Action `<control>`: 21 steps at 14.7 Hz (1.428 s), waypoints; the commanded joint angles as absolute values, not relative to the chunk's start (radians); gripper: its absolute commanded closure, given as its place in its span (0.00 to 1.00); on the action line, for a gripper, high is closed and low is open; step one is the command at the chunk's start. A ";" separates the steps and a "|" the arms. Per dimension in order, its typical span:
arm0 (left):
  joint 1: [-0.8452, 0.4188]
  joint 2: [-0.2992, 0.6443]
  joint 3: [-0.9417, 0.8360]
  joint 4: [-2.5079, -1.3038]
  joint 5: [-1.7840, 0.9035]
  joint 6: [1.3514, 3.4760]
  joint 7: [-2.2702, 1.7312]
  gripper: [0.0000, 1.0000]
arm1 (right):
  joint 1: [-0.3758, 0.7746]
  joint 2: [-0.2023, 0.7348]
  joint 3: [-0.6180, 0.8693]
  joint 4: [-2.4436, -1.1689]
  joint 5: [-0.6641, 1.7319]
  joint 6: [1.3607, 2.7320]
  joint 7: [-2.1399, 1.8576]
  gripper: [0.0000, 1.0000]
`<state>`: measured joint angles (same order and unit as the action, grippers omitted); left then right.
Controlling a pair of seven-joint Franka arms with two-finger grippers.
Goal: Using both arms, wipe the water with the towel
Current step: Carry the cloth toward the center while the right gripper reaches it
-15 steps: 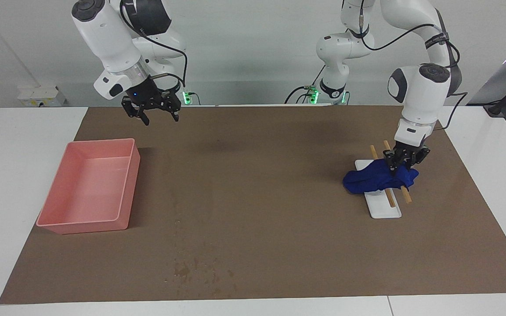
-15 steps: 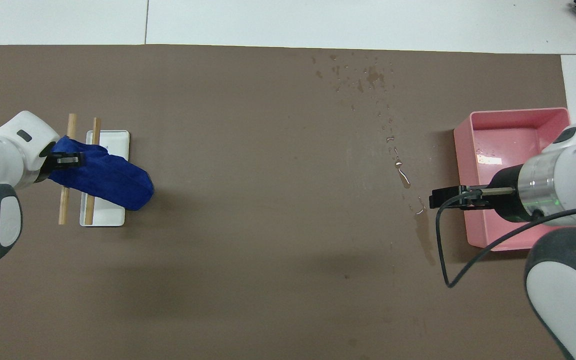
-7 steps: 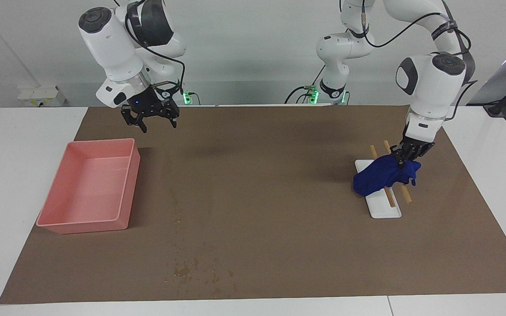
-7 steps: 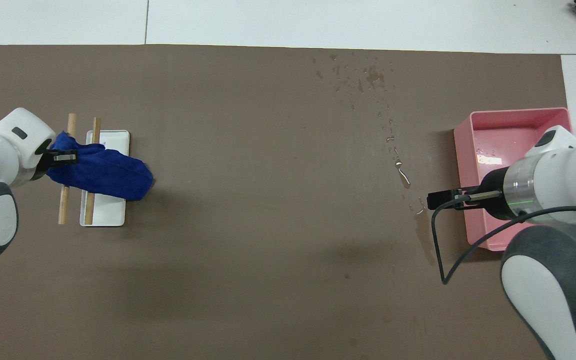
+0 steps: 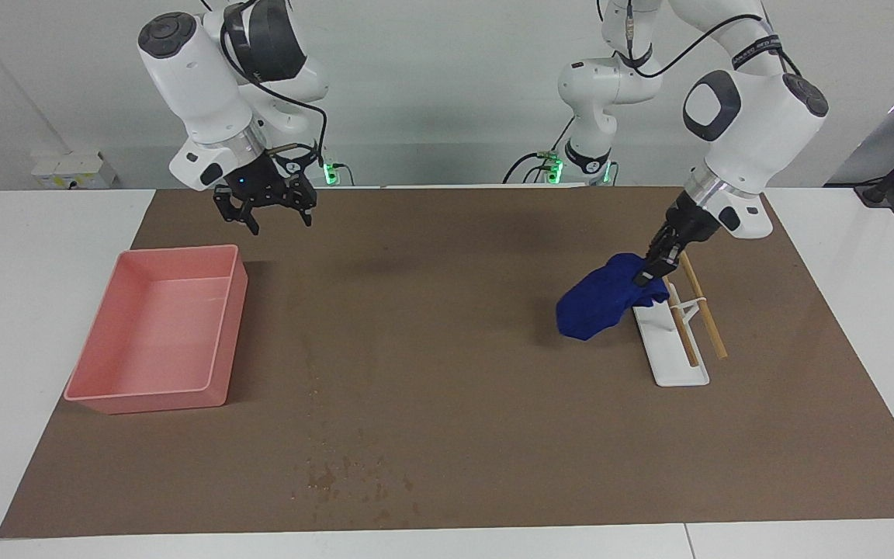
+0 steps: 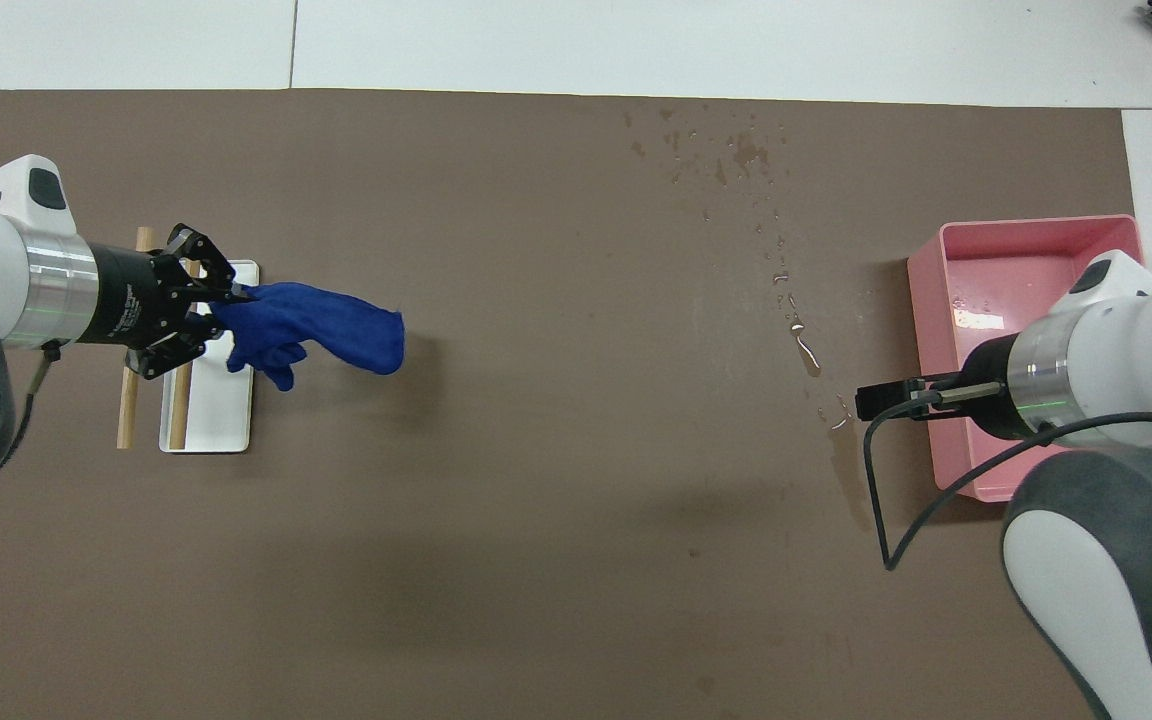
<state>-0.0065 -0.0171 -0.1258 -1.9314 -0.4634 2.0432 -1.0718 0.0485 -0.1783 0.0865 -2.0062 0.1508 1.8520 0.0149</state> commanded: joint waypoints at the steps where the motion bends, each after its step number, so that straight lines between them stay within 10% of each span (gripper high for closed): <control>1: -0.066 -0.049 -0.114 -1.951 -0.628 2.032 -1.236 1.00 | 0.051 -0.190 0.087 -2.008 0.135 1.848 -0.034 0.00; 21: -0.584 -0.035 -0.114 -2.037 -0.693 2.620 -1.897 1.00 | 0.120 -0.121 0.092 -2.010 0.702 2.054 0.900 0.00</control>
<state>-0.5451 -0.0202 -0.1292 -2.0209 -0.6708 2.5742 -1.8553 0.1165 -0.1487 0.0910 -2.0079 0.6005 1.9870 0.7810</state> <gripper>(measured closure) 0.767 0.000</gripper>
